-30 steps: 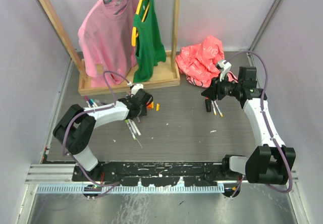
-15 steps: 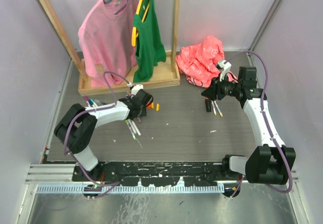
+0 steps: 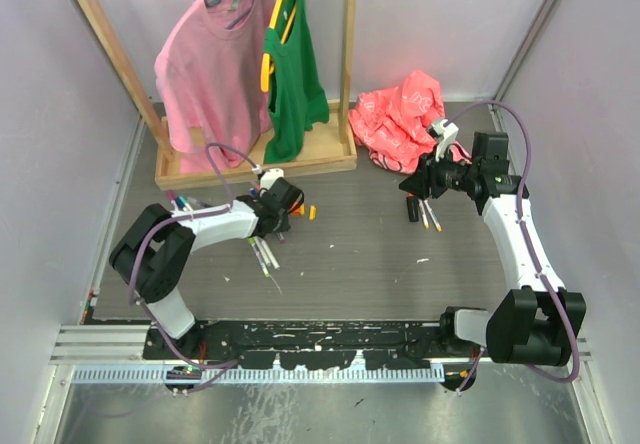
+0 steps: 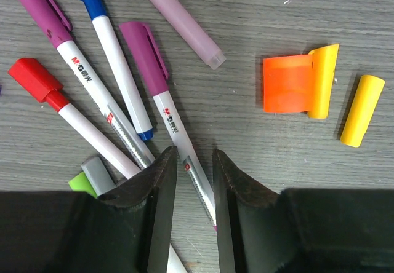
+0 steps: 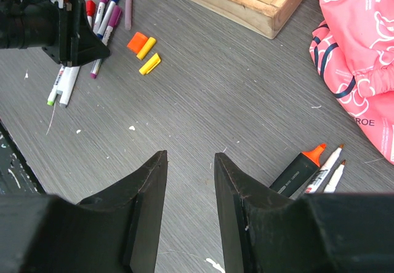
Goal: Open the pen caps
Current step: Pick up the pen from the center of the board.
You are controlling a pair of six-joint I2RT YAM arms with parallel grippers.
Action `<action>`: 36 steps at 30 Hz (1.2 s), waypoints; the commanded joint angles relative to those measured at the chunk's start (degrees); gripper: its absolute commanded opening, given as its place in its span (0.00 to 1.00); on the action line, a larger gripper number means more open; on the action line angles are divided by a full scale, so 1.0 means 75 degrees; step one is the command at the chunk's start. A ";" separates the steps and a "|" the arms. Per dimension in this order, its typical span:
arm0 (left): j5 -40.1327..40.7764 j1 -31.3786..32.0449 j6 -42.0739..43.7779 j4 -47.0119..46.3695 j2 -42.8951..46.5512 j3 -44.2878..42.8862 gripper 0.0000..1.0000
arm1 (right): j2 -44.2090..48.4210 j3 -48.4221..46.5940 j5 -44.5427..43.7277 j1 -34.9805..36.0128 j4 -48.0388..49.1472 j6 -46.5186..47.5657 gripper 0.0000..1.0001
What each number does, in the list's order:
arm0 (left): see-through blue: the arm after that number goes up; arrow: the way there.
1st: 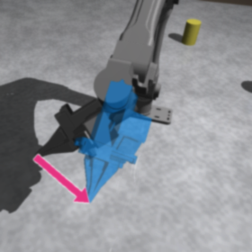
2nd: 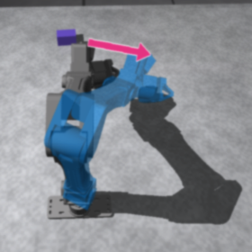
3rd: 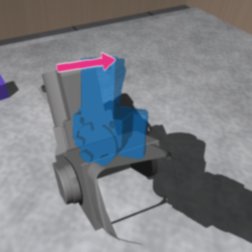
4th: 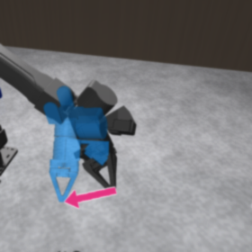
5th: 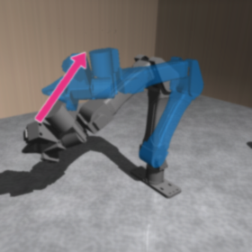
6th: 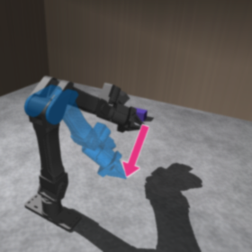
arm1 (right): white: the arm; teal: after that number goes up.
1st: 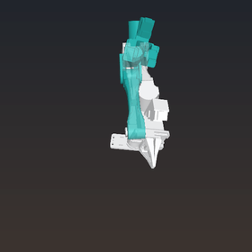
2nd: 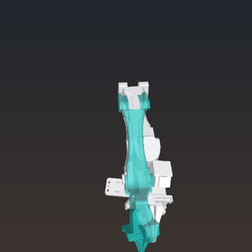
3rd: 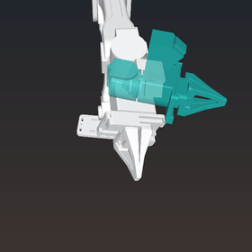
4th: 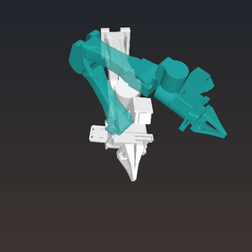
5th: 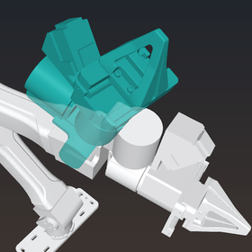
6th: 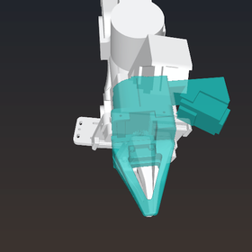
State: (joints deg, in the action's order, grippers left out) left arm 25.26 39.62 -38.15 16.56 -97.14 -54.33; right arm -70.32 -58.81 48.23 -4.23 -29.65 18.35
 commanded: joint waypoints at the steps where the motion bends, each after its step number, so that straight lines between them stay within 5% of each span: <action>1: 0.0065 -0.0033 -0.0096 -0.0153 -0.0086 -0.0002 0.31 | 0.0244 -0.0048 0.0015 0.0000 0.0080 0.0120 0.43; 14: 0.0024 -0.0045 -0.0210 -0.0171 -0.0325 0.0059 0.31 | 0.0256 -0.0058 0.0023 -0.0001 0.0074 0.0120 0.42; 36: 0.0060 -0.0051 -0.0247 -0.0011 0.0502 0.0362 0.07 | 0.0261 -0.0069 0.0050 0.0001 0.0071 0.0107 0.43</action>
State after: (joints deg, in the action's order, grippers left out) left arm 25.21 39.62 -39.64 15.38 -96.33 -52.40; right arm -70.00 -58.81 48.07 -4.23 -29.69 18.55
